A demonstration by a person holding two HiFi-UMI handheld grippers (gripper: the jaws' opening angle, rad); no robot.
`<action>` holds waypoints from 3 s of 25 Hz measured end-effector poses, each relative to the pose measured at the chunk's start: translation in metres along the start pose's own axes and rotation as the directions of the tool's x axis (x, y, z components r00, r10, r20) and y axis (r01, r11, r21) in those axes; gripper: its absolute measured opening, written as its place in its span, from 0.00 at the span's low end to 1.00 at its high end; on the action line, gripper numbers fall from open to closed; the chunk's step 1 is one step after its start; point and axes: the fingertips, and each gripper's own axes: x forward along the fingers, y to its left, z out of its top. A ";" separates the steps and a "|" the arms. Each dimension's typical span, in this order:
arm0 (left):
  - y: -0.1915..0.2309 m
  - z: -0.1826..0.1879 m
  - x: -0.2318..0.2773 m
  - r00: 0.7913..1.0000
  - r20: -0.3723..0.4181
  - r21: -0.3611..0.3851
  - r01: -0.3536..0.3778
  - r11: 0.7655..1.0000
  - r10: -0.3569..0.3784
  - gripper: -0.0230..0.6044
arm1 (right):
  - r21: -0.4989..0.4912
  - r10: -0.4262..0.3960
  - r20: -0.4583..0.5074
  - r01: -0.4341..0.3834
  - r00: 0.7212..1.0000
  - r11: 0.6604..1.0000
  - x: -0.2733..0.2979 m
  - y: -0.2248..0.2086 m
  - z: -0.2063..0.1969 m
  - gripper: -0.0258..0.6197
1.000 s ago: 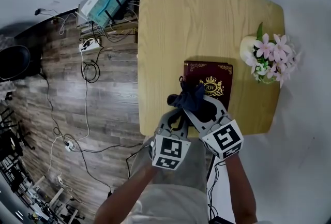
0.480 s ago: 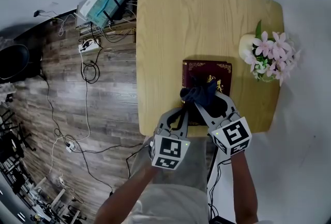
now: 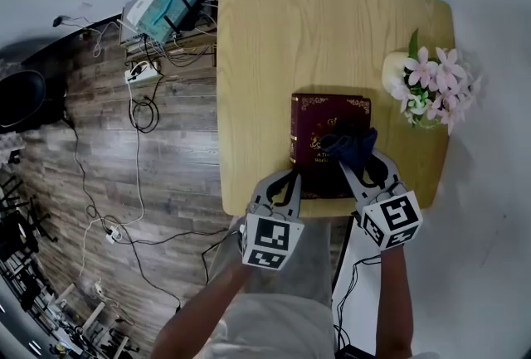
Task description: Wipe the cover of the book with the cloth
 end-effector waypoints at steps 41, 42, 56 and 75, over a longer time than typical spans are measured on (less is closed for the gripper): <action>-0.027 -0.041 -0.021 0.995 -0.082 0.038 0.064 0.997 -0.061 0.05 | -0.103 0.221 -0.104 -0.231 0.970 0.967 0.012 0.103 -0.014 0.29; -0.028 -0.041 -0.021 0.995 -0.084 0.044 0.063 0.997 -0.059 0.05 | -0.099 0.223 -0.109 -0.234 0.969 0.967 0.014 0.103 -0.015 0.29; -0.029 -0.043 -0.019 0.995 -0.100 0.085 0.029 0.996 -0.020 0.05 | -0.024 0.140 -0.103 -0.143 0.985 0.989 0.002 0.060 -0.020 0.29; -0.028 -0.043 -0.017 0.994 -0.106 0.056 0.023 0.998 -0.017 0.05 | -0.074 -0.072 -0.156 0.061 0.985 0.995 -0.041 -0.004 -0.042 0.29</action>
